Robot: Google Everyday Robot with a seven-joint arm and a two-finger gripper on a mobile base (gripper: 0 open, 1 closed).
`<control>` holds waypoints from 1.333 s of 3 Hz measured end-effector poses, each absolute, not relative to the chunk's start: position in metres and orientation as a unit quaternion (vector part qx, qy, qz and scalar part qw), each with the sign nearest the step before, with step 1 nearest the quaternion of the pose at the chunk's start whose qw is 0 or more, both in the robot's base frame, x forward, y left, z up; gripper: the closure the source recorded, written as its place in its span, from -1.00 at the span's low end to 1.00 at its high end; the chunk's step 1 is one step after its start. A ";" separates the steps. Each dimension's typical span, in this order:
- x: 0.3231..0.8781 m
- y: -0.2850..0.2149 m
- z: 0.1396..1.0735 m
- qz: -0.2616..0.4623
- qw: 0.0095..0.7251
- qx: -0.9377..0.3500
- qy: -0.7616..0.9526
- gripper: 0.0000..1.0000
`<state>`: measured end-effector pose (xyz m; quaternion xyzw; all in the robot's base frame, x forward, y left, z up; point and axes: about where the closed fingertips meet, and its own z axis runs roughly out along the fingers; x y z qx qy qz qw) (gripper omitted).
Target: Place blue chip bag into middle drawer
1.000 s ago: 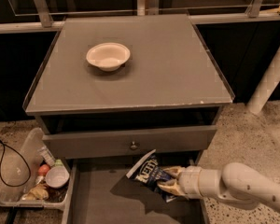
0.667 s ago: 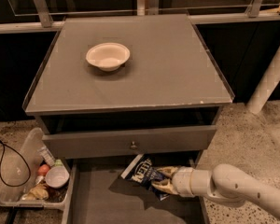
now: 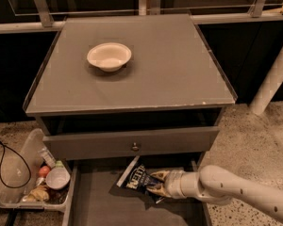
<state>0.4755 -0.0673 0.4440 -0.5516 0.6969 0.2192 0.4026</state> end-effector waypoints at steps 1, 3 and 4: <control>0.477 -0.064 0.421 0.203 0.376 -0.571 0.701 1.00; 0.485 -0.068 0.382 0.184 0.340 -0.567 0.727 0.72; 0.485 -0.068 0.383 0.184 0.340 -0.567 0.727 0.60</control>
Offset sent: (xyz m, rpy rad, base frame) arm 0.0123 -0.0068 -0.0778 -0.1747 0.0824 -0.0050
